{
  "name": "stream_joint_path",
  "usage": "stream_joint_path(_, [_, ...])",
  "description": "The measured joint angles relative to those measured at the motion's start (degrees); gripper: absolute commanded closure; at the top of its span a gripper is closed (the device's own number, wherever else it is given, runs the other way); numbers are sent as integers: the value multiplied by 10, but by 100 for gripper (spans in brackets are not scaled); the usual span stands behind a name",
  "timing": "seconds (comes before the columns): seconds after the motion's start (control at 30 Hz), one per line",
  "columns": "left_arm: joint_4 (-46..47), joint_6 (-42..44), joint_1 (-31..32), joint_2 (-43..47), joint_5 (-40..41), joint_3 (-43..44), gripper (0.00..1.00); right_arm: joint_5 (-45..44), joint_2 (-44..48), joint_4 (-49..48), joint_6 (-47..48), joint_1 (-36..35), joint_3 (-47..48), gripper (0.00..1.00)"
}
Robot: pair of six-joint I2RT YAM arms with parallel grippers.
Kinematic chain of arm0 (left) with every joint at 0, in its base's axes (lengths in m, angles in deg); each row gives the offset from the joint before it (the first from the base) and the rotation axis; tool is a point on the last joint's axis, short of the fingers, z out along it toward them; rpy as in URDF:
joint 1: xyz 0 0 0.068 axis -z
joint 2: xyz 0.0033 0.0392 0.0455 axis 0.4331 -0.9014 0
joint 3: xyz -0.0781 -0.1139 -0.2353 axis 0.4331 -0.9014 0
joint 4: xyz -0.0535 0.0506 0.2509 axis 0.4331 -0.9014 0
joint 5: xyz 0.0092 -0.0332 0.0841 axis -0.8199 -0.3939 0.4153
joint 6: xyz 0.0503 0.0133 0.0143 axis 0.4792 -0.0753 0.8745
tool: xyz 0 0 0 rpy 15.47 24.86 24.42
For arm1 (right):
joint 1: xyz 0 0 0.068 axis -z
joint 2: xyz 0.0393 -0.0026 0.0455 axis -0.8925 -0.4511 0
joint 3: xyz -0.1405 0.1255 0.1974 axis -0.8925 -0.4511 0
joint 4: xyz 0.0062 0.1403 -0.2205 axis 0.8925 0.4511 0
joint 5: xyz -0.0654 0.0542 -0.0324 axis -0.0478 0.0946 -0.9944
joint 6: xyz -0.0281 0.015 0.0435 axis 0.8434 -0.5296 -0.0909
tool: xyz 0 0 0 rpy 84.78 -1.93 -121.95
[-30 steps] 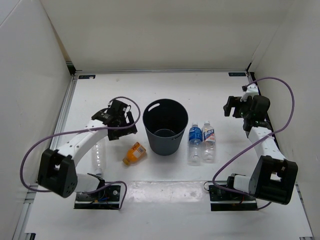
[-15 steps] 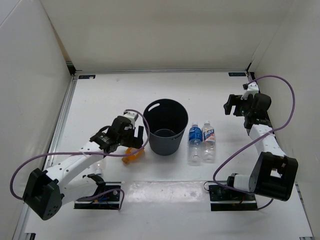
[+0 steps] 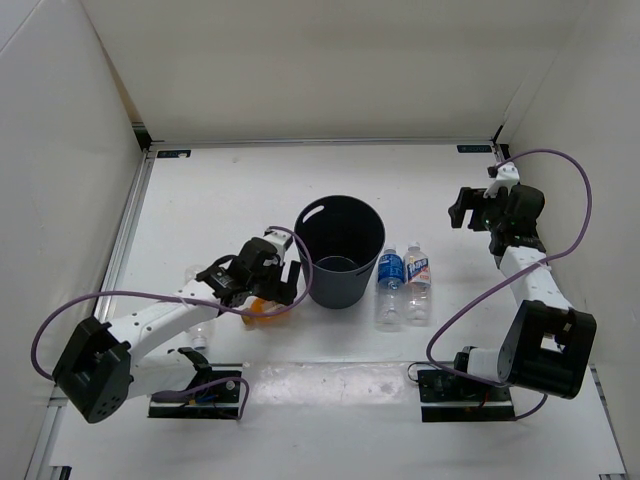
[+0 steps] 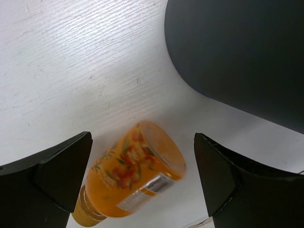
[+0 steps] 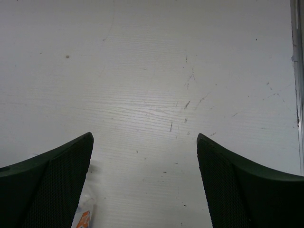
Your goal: Put the plastic bottles in the bin
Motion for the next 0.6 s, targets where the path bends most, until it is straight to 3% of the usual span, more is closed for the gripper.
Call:
stream_joint_path(0.3, [-7,-18,2,-11,6,-8,1,2,-4,0,1,0,6,10])
stream_joint_path(0.6, [-60,-78,3,14,69,6,1,4,-5,1,2,2,8,10])
